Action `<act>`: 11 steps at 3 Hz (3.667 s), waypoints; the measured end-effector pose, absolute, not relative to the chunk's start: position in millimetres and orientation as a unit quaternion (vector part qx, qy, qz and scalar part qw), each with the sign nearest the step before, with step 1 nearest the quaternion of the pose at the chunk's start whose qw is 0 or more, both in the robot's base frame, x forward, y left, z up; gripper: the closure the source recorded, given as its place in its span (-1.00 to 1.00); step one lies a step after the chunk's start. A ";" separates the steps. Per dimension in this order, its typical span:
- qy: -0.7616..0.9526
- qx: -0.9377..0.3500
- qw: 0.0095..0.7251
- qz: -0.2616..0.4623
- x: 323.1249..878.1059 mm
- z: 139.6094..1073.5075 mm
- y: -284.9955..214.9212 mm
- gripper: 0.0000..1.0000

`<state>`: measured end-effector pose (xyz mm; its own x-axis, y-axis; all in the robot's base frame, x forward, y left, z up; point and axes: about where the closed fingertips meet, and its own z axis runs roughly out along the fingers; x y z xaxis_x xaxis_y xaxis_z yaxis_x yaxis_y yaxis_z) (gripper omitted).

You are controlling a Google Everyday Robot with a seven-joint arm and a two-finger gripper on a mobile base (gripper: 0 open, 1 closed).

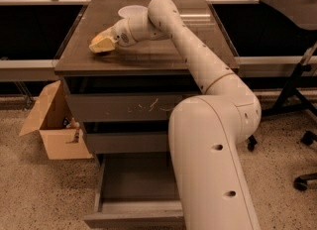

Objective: Place orange into bottom drawer

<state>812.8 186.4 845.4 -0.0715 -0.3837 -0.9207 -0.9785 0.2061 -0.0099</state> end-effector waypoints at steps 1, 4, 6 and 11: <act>0.606 -0.545 0.454 0.361 788.7 873.9 179.8 0.76; 0.551 -0.573 0.463 0.392 726.4 901.7 172.6 1.00; 0.568 -0.593 0.437 0.367 643.4 893.1 145.6 1.00; 0.631 -0.576 0.305 0.421 535.0 704.2 120.9 1.00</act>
Offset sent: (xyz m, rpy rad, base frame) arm -0.1244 -0.0363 0.0887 0.2252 -0.1598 0.2429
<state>535.0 120.9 704.2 -0.1497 -0.4694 -0.8702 -0.9837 -0.0182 0.1790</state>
